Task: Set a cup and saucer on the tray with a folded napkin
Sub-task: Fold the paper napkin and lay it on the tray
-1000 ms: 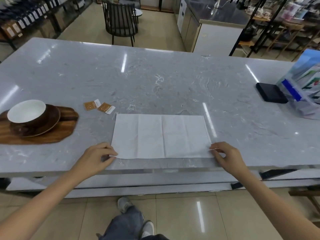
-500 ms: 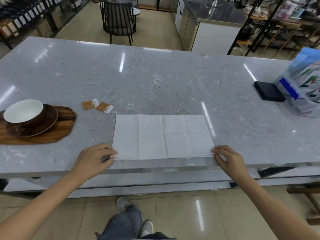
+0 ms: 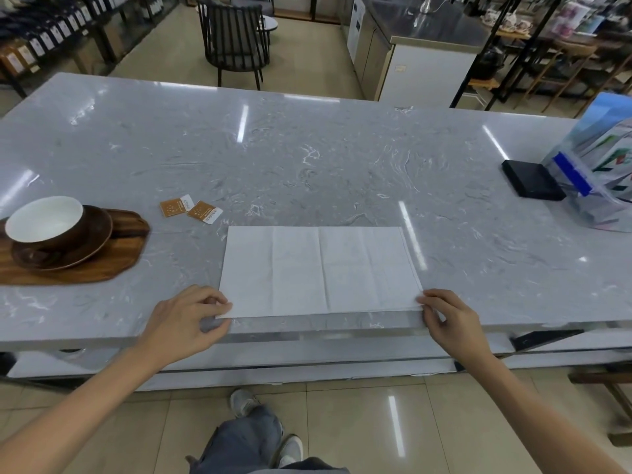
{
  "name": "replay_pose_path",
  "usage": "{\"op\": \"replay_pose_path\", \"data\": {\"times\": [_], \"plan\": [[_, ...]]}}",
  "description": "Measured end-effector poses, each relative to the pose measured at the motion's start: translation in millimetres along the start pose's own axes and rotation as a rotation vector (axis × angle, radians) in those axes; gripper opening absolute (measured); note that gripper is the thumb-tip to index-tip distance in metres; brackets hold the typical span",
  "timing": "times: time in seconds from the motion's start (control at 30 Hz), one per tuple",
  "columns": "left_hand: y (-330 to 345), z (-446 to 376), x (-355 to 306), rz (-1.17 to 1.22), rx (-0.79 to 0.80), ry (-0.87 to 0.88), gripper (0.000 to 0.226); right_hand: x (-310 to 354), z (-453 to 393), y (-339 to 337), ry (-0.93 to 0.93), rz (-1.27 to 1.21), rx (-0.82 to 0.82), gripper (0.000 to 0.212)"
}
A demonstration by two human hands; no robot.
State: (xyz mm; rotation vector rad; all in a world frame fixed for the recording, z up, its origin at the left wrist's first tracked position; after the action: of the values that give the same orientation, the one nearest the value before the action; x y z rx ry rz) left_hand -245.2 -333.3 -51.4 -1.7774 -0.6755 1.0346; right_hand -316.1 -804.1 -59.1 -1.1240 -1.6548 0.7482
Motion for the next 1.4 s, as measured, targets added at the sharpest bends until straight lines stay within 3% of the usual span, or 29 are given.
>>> {"op": "replay_pose_path", "data": {"times": [0.1,0.2,0.27,0.4,0.5,0.9,1.0,1.1,1.4], "plan": [[-2,-14,-4,-0.053,0.036,0.033,0.044,-1,0,0,0.078,-0.018,0.033,0.014],[-5,-45,-16,-0.098,-0.005,0.061,0.047,18,-19,-3,0.109,0.106,-0.031,0.041],[2,-72,-27,-0.080,-0.016,0.064,0.047,41,-41,2,0.080,0.134,-0.057,0.033],[57,-123,-33,-0.086,0.235,0.002,0.056,66,-90,51,0.096,0.112,0.154,0.047],[83,-141,-23,-0.121,0.326,-0.067,0.062,57,-113,93,0.166,0.056,0.337,0.055],[67,-116,24,-0.239,0.291,-0.290,0.065,0,-142,117,0.282,0.178,0.468,0.065],[53,-102,5,-0.347,0.253,-0.239,0.070,-3,-169,121,0.313,0.205,0.501,0.063],[42,-93,-8,-0.305,0.254,-0.165,0.077,8,-199,133,0.305,0.223,0.525,0.060],[25,-51,-55,-0.111,0.091,0.152,0.046,84,-221,165,0.071,0.158,0.574,0.056]]}}
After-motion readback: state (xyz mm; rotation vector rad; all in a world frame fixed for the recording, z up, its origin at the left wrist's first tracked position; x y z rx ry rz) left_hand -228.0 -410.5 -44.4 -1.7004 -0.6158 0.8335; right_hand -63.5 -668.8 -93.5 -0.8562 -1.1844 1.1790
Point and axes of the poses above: each hand's wrist, its own z-axis away from the middle knuckle, its own y-axis out of the palm, x = y × z, the point moved 9 cm from there along -z, towards the middle knuckle
